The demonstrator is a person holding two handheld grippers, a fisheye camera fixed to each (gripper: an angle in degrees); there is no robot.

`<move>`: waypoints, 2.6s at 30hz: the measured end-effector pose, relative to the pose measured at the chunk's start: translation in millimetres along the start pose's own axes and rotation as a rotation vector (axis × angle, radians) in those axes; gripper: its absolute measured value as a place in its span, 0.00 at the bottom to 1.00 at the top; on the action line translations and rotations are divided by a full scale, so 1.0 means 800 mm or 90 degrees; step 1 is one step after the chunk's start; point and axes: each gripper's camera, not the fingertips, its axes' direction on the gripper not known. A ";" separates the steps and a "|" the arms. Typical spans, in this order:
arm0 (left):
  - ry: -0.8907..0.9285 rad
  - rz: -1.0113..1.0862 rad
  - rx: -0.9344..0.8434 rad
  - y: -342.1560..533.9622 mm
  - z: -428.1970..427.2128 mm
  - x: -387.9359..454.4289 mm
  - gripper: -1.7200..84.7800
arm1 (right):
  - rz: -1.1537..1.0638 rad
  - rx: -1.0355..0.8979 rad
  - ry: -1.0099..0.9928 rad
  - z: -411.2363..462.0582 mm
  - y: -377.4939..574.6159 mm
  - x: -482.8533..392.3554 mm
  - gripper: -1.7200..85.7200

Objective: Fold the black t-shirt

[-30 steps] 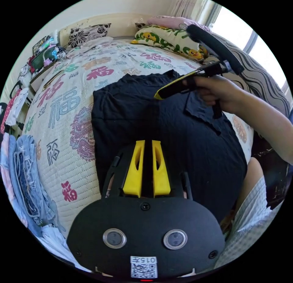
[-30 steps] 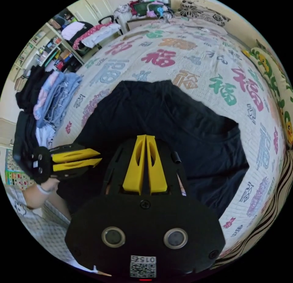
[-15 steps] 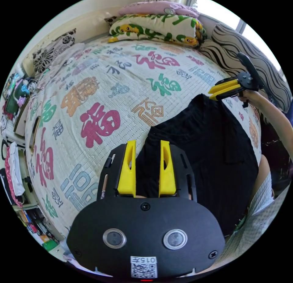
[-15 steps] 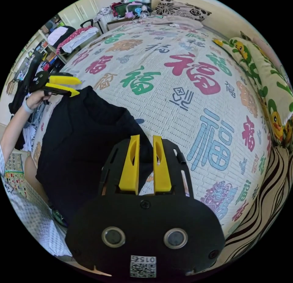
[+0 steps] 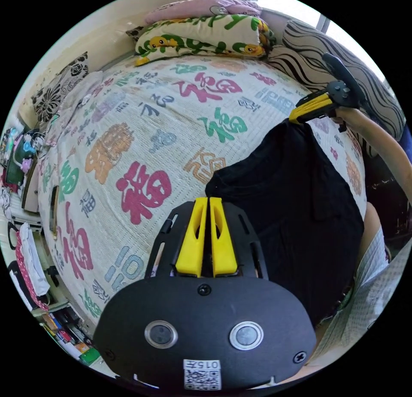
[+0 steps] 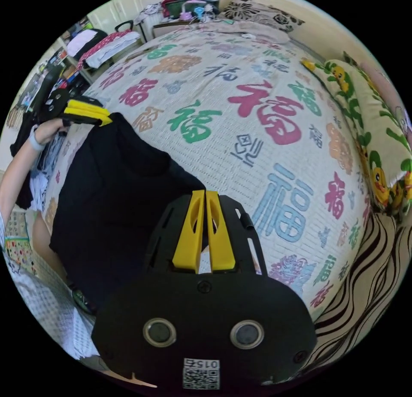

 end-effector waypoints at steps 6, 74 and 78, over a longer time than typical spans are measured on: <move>-0.103 -0.052 0.118 -0.011 -0.083 -0.001 0.02 | 0.077 0.093 0.072 -0.067 0.012 0.021 0.01; 0.213 -0.531 0.143 0.553 -0.022 -0.041 0.11 | 0.453 0.081 -0.327 0.127 0.443 0.092 0.06; 0.232 -0.501 0.139 0.557 -0.013 -0.044 0.03 | 0.441 0.065 -0.302 0.130 0.422 0.088 0.01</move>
